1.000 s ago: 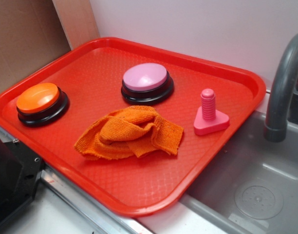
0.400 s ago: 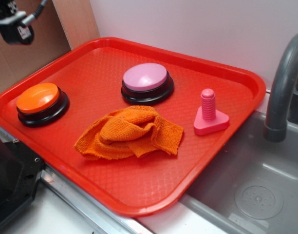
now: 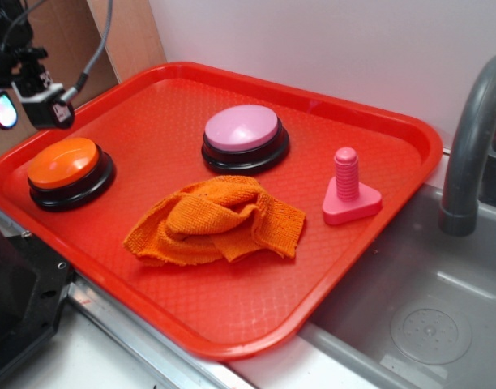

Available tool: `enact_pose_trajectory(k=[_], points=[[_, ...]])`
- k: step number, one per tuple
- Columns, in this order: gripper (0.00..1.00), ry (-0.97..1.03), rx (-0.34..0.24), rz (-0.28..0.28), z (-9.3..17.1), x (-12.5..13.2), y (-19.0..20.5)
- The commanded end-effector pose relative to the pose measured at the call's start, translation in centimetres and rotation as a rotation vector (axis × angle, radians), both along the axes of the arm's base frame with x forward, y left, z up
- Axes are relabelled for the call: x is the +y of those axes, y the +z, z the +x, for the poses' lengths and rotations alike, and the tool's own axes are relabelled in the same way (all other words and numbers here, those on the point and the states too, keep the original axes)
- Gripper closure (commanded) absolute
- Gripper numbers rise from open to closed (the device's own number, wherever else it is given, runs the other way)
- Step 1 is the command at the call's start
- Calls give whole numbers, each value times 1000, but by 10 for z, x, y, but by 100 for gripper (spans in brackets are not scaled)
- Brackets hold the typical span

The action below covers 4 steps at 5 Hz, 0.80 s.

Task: Push the orange button.

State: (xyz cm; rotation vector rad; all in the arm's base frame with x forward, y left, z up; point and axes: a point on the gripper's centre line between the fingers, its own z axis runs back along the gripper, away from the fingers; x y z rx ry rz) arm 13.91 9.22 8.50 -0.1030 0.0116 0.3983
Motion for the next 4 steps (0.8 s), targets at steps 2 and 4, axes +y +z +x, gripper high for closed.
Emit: enact_pose_trajectory(k=[2, 4], points=[[0, -84, -5, 46, -8, 7, -21], [0, -98, 38, 52, -5, 4, -20]])
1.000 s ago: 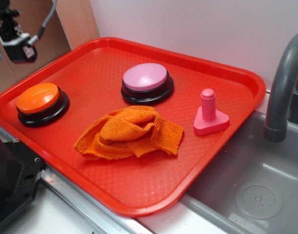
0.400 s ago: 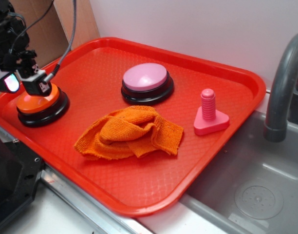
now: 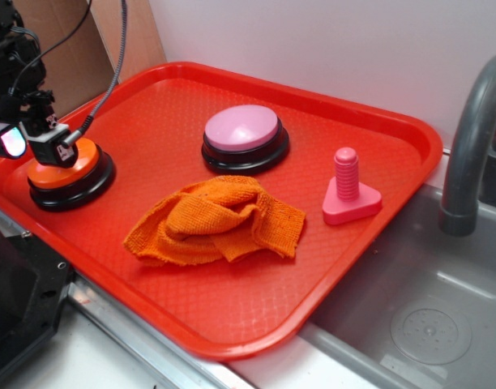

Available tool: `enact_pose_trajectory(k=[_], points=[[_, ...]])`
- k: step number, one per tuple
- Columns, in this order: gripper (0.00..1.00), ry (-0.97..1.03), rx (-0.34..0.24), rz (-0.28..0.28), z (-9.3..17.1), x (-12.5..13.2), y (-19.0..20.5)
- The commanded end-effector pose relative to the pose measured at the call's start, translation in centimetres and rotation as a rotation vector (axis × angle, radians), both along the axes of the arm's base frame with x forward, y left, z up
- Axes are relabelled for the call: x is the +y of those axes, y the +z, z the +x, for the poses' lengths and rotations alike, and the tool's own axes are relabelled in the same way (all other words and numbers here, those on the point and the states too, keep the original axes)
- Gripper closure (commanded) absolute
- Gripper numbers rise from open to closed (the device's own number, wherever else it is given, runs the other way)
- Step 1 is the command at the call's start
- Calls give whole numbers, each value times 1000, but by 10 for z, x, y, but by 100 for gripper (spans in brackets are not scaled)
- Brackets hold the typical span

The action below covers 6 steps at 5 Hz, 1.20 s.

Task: Push the orange button.

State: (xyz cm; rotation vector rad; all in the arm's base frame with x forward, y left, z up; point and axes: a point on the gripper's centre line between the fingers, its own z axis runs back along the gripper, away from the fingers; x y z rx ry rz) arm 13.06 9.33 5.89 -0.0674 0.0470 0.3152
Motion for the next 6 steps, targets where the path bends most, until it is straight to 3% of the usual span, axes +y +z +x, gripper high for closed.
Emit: enact_pose_trajectory(k=[1, 3, 4, 6], points=[[0, -24, 4, 22, 2, 4, 8], [0, -41, 39, 10, 0, 4, 11], [0, -46, -7, 3, 0, 3, 15], [0, -46, -7, 3, 0, 3, 15]])
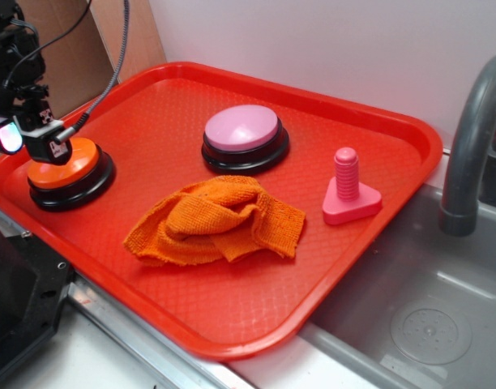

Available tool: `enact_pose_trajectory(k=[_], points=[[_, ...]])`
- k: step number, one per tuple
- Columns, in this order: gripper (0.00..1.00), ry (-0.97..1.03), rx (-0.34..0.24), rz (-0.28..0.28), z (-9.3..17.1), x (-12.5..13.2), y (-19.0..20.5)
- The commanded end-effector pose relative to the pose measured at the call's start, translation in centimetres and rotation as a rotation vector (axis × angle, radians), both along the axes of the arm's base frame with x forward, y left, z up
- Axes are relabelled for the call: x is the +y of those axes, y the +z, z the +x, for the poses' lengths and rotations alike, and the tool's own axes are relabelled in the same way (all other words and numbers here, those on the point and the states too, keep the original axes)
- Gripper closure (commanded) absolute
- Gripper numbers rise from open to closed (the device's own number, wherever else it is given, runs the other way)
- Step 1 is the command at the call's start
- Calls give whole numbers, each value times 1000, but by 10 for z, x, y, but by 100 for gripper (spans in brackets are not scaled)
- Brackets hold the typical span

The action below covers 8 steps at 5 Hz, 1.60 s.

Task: Push the orange button.

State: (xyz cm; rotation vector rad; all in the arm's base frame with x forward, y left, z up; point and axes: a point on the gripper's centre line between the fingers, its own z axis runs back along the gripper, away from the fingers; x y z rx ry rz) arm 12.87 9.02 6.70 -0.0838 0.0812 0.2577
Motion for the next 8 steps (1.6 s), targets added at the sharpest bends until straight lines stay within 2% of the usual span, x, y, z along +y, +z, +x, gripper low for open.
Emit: enact_pose_trajectory(k=[1, 2, 3, 4, 6, 7, 8], points=[[0, 12, -36, 25, 2, 6, 7], [0, 12, -36, 25, 2, 6, 7], [0, 8, -124, 51, 15, 1, -5], [0, 18, -136, 51, 26, 2, -18], [0, 12, -45, 55, 39, 0, -30], [0, 10, -16, 62, 42, -2, -16], [0, 47, -40, -11, 47, 2, 0]])
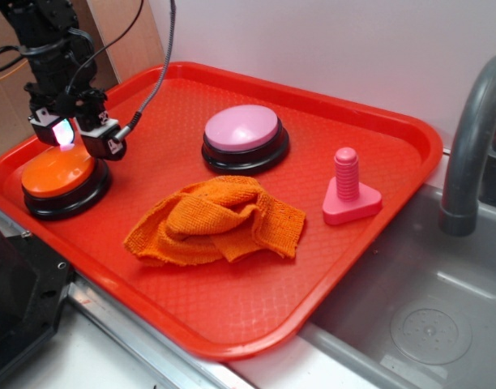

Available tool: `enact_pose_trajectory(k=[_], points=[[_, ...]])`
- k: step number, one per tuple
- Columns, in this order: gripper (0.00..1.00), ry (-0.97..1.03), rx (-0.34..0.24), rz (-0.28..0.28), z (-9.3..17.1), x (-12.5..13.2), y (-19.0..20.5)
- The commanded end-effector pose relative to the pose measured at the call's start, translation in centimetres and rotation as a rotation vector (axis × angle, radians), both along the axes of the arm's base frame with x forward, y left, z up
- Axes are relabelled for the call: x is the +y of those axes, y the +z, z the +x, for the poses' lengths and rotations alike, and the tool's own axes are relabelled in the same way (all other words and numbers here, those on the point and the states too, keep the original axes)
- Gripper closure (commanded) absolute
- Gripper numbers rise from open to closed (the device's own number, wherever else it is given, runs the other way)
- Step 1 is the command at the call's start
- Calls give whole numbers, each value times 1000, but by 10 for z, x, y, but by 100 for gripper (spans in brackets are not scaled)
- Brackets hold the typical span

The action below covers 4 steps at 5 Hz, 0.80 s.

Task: Push the orange button.

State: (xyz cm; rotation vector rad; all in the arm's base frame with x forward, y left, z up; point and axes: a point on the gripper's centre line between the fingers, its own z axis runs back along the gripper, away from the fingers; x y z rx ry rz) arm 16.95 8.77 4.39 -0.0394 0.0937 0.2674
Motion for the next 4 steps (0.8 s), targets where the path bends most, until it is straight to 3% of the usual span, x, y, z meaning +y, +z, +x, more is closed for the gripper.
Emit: enact_pose_trajectory(k=[1, 2, 4], points=[[0, 64, -58, -42, 9, 6, 37], [0, 78, -39, -17, 11, 4, 45], [0, 77, -75, -12, -10, 1, 63]])
